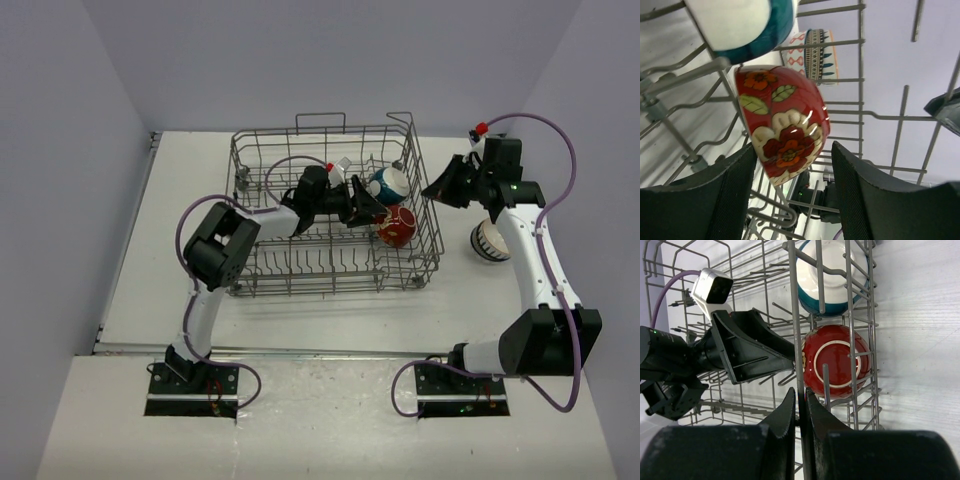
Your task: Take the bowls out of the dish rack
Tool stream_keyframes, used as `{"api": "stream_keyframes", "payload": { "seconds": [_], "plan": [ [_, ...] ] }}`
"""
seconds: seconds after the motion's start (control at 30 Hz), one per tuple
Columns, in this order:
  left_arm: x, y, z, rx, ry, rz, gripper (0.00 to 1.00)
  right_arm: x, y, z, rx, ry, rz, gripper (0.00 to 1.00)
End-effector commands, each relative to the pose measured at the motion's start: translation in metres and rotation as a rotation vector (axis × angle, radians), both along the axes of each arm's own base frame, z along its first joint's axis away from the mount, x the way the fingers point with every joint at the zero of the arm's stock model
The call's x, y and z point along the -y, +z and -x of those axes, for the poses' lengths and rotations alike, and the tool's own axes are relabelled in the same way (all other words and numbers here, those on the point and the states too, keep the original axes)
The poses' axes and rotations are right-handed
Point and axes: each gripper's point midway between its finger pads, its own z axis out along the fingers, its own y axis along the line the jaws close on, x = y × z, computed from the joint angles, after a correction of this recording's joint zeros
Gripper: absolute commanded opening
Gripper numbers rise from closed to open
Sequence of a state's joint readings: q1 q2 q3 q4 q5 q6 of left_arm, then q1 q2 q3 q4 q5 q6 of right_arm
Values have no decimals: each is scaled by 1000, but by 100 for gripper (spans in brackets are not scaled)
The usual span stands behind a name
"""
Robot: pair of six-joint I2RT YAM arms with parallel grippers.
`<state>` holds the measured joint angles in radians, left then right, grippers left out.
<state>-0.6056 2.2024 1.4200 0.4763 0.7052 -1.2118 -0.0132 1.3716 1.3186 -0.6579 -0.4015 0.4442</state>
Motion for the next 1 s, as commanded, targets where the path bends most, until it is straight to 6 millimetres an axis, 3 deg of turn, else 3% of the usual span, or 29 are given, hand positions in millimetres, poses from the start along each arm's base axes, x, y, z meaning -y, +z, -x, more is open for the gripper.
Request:
{"api": "stream_keyframes", "payload": {
  "seconds": [0.0,0.1,0.43,0.97],
  "plan": [
    [14,39,-6,86,-21,111,62,-21,-35,35,-194,71,-41,0],
    [14,50,-4,92,-20,163,59,-23,-36,34,-195,78,-42,0],
    [21,56,0,50,-45,204,52,-22,-37,32,-195,77,-39,0],
    [35,51,17,-20,-110,192,41,-22,-34,26,-187,76,-34,0]
  ]
}}
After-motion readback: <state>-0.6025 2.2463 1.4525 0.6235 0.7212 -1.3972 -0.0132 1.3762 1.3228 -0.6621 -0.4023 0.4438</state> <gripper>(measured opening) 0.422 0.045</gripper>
